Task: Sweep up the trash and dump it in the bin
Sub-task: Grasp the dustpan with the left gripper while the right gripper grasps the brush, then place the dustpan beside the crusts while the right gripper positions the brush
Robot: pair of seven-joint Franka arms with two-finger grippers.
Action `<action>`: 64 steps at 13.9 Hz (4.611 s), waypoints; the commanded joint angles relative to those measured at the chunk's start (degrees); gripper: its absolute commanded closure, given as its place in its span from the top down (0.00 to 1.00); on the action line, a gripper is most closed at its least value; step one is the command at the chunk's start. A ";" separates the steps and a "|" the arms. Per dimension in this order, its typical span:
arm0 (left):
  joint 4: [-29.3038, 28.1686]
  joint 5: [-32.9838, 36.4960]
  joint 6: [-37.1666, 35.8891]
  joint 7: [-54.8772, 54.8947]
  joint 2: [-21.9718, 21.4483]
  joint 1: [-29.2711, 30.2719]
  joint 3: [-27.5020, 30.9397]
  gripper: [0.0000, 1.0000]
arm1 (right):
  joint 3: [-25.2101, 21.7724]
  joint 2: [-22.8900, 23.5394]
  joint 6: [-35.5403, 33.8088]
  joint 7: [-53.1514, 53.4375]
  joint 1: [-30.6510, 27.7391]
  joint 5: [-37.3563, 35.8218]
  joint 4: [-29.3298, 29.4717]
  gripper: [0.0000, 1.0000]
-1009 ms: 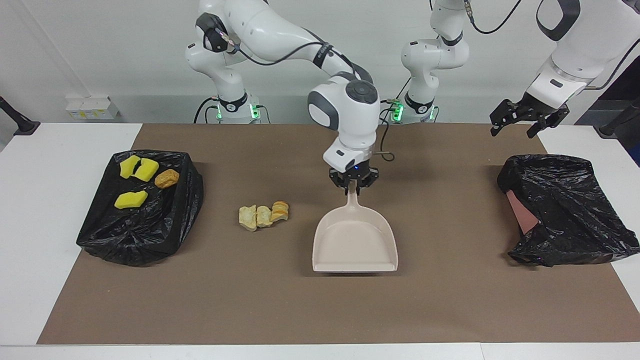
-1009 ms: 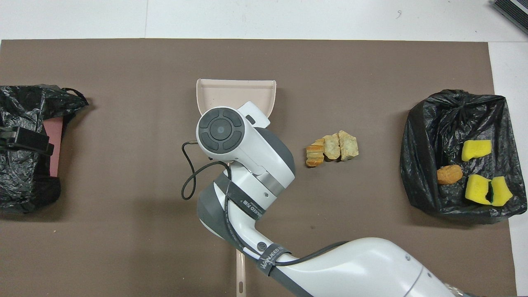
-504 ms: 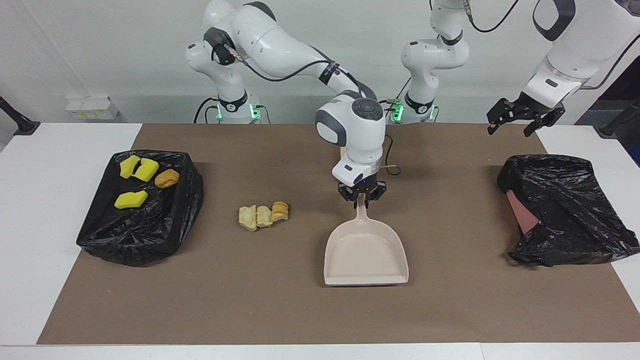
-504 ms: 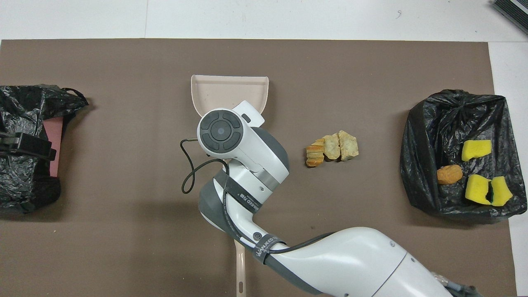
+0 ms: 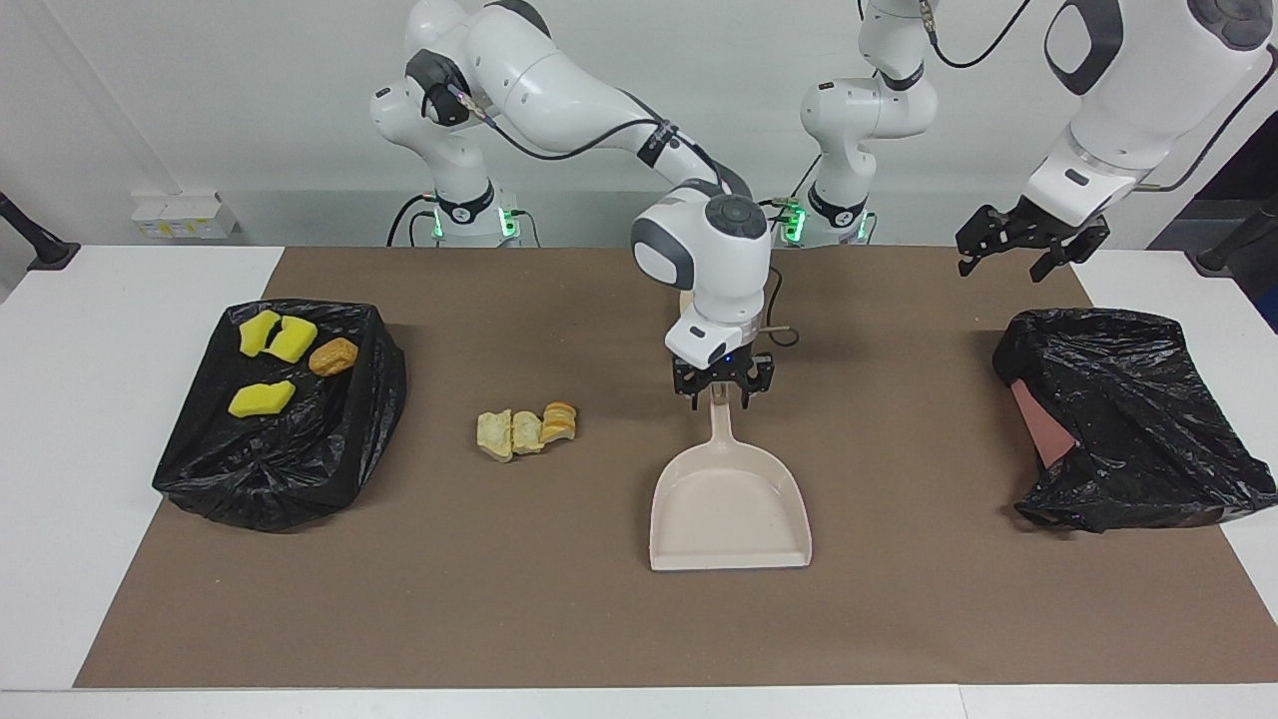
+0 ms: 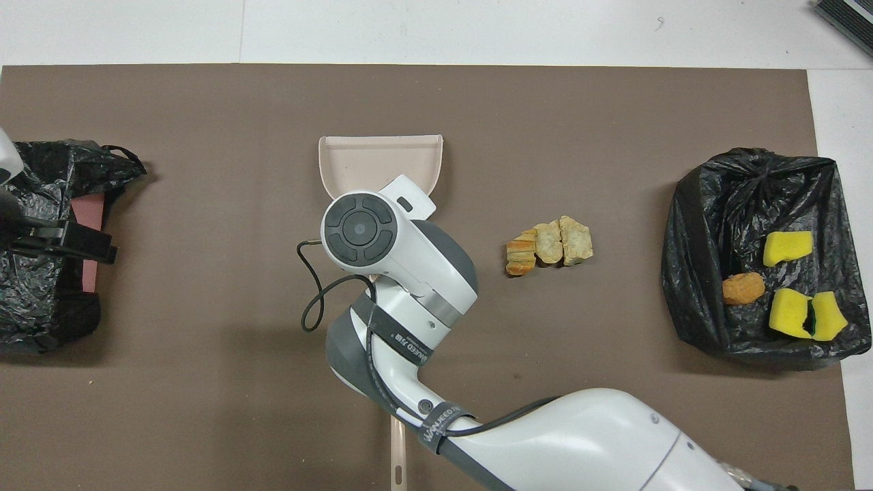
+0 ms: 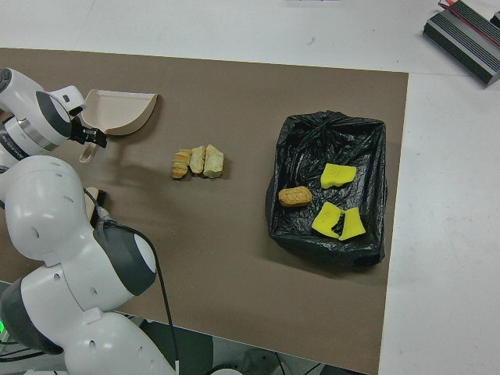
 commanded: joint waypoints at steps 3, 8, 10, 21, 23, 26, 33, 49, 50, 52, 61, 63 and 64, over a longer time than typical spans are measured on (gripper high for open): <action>-3.84 -0.12 6.85 0.01 1.97 -4.59 0.61 1.00 | 0.33 -18.24 -0.22 -1.47 -1.23 7.21 -19.65 1.00; -4.19 -0.57 13.80 -0.17 8.65 -10.39 0.61 1.00 | 0.42 -30.12 3.19 -1.48 2.46 18.01 -38.11 1.00; -4.20 -0.57 17.39 -0.61 11.72 -12.85 0.61 1.00 | 0.42 -32.07 7.41 0.61 6.92 19.62 -44.10 1.00; -2.35 -2.15 28.48 -21.17 21.40 -26.40 0.53 1.00 | 0.33 -31.99 14.71 5.72 12.57 20.41 -52.56 0.92; -2.52 -3.55 29.97 -23.88 22.71 -28.41 0.53 1.00 | 0.33 -31.64 16.39 5.72 12.48 20.41 -52.56 0.84; -2.61 -3.64 31.38 -25.66 23.78 -29.31 0.53 0.74 | 0.33 -31.55 16.40 4.84 12.13 20.50 -52.65 0.23; -2.62 -4.96 31.65 -26.01 24.39 -28.86 0.61 0.00 | -0.10 -32.86 15.17 5.11 10.64 19.36 -51.86 0.00; -3.93 0.49 19.96 29.83 16.13 -15.25 1.32 0.00 | -0.11 -42.72 -7.78 -29.57 -22.91 -2.69 -52.03 0.00; -4.45 0.49 19.52 34.41 15.96 -14.46 1.32 0.00 | -0.11 -41.84 -7.17 -32.04 -25.20 -5.58 -52.12 0.00; -7.95 0.49 20.57 45.82 14.38 -13.40 1.32 0.00 | -0.02 -39.30 -5.50 -33.03 -27.85 -11.12 -52.03 0.00; -13.94 9.19 21.89 54.95 12.09 -18.39 1.58 0.00 | 0.33 -33.57 -3.56 -34.70 -24.09 -0.01 -50.98 0.00; -14.48 9.37 22.25 52.84 11.56 -20.24 1.49 0.00 | 0.33 -31.56 -3.56 -34.53 -21.54 2.73 -50.19 0.00; -14.57 9.37 22.07 51.35 11.47 -21.29 1.41 0.00 | 0.33 -30.50 -3.12 -34.10 -21.18 4.05 -49.67 0.00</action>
